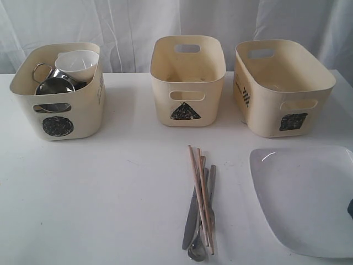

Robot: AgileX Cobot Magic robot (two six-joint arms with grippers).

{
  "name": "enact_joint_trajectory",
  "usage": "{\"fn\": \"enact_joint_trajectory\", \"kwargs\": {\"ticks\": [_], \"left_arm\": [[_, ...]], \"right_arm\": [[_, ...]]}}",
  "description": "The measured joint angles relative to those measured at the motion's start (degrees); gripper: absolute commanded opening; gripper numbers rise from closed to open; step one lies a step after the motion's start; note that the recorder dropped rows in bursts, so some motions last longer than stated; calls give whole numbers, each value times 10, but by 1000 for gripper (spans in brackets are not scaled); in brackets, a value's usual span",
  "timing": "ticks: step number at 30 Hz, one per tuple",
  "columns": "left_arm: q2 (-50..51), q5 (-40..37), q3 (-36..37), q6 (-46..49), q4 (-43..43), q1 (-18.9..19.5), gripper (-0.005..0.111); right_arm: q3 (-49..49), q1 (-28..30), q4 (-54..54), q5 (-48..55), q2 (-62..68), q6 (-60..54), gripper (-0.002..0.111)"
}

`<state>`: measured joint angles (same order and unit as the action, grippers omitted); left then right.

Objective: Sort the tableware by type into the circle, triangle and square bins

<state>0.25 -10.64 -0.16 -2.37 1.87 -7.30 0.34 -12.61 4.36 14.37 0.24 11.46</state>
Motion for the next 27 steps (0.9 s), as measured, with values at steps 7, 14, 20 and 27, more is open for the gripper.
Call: {"fn": "enact_joint_trajectory", "kwargs": {"ticks": [7, 14, 20, 27], "left_arm": [[0, 0, 0, -1, 0, 0, 0], [0, -1, 0, -1, 0, 0, 0], [0, -1, 0, -1, 0, 0, 0], [0, -1, 0, -1, 0, 0, 0]], "right_arm": [[39, 0, -56, -198, 0, 145, 0], [56, 0, -58, -257, 0, 155, 0], [93, -1, -61, -120, 6, 146, 18], [247, -22, -112, 58, 212, -92, 49]]}}
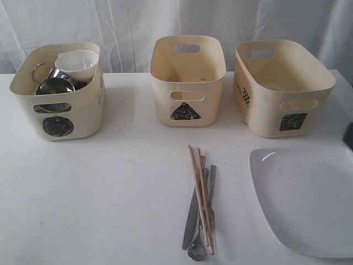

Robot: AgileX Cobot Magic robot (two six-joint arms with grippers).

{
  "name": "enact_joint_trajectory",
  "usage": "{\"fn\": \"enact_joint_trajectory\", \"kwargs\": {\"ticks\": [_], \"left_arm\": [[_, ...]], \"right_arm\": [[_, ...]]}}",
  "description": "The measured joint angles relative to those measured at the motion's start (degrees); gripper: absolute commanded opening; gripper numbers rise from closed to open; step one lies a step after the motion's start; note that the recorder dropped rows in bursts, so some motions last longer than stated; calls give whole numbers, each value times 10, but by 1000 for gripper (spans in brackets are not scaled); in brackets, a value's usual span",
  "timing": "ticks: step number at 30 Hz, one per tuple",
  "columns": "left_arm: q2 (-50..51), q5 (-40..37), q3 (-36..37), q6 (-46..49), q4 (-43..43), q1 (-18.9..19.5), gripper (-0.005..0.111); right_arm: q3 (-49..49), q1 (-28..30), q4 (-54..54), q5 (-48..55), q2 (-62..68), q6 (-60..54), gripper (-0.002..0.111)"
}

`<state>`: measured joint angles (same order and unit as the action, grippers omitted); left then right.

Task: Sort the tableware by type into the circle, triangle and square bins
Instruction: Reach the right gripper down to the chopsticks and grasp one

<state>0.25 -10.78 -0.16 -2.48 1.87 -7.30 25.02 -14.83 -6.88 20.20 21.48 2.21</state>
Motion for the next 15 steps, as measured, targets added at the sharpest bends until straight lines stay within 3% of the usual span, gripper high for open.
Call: {"fn": "enact_joint_trajectory", "kwargs": {"ticks": [7, 15], "left_arm": [[0, 0, 0, 0, 0, 0, 0], [0, -1, 0, 0, 0, 0, 0]], "right_arm": [[202, -4, -31, 150, 343, -48, 49], [402, -94, -23, 191, 660, -58, 49]]}}
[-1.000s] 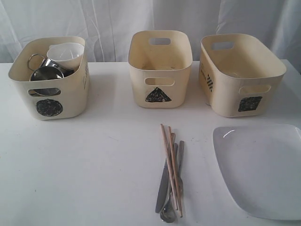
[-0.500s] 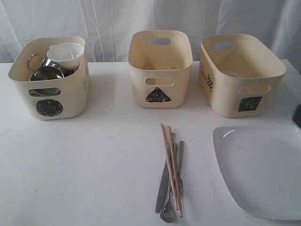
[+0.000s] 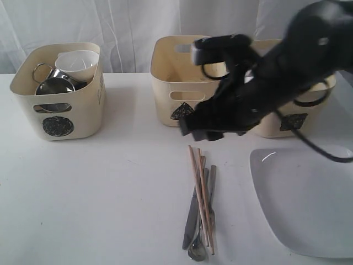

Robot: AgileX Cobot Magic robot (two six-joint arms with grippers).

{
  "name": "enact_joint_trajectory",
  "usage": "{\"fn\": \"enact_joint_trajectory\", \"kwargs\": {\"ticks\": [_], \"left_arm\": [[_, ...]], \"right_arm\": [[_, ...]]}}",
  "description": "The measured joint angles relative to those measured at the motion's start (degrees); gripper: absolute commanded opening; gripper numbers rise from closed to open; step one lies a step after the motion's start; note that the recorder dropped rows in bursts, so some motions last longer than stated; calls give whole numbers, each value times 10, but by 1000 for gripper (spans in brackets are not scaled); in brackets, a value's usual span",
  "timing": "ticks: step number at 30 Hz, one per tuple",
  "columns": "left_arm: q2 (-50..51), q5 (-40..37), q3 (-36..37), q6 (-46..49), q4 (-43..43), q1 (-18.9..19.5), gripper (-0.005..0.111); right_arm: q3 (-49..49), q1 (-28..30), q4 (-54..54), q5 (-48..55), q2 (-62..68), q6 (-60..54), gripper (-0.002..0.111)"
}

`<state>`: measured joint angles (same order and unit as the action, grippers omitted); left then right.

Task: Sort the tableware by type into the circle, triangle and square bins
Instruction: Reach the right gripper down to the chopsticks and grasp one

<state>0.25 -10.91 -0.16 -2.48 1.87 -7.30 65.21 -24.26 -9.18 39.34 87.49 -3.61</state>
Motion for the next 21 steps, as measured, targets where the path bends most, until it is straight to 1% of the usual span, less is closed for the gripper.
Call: {"fn": "enact_joint_trajectory", "kwargs": {"ticks": [2, 8, 14, 21], "left_arm": [[0, 0, 0, 0, 0, 0, 0], [0, 0, 0, 0, 0, 0, 0], [0, 0, 0, 0, 0, 0, 0], [0, -1, 0, 0, 0, 0, 0]], "right_arm": [[33, -13, 9, 2, 58, 0, 49], [87, -20, 59, 1, 170, 32, 49], [105, -20, 86, -11, 225, 63, 49], [106, -20, 92, -38, 240, 75, 49]]}}
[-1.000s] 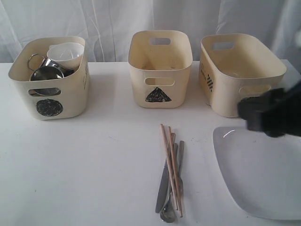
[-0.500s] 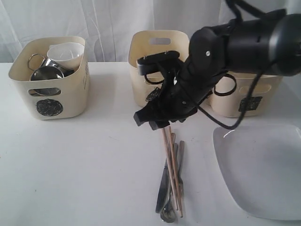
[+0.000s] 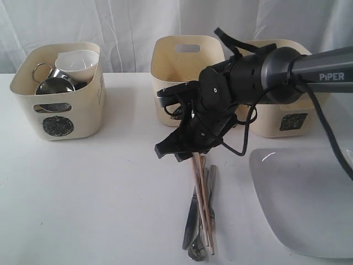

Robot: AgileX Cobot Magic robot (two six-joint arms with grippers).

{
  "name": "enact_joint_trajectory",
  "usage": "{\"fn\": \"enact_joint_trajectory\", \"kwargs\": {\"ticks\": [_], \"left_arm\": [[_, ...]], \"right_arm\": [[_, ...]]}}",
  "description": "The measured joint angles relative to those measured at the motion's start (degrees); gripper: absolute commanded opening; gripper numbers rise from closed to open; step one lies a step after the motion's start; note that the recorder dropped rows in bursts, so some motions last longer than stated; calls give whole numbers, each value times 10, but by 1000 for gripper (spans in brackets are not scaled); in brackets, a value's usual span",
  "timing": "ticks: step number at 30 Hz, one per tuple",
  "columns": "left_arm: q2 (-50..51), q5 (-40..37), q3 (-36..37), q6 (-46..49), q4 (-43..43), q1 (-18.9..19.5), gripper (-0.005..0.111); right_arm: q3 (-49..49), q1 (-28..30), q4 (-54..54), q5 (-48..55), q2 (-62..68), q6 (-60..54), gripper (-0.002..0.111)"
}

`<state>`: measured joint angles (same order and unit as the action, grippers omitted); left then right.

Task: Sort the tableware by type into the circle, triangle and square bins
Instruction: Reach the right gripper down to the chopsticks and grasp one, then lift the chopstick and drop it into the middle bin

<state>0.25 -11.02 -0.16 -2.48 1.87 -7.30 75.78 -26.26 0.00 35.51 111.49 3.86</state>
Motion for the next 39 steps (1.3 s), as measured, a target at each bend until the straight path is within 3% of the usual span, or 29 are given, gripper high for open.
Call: {"fn": "enact_joint_trajectory", "kwargs": {"ticks": [28, 34, 38, 39], "left_arm": [[0, 0, 0, 0, 0, 0, 0], [0, 0, 0, 0, 0, 0, 0], [0, 0, 0, 0, 0, 0, 0], [0, 0, 0, 0, 0, 0, 0]], "right_arm": [[3, 0, 0, -33, 68, 2, 48], [5, 0, 0, -37, 72, 2, 24], [5, 0, 0, -37, 72, 2, 0], [5, 0, 0, -35, 70, 2, 0]]}}
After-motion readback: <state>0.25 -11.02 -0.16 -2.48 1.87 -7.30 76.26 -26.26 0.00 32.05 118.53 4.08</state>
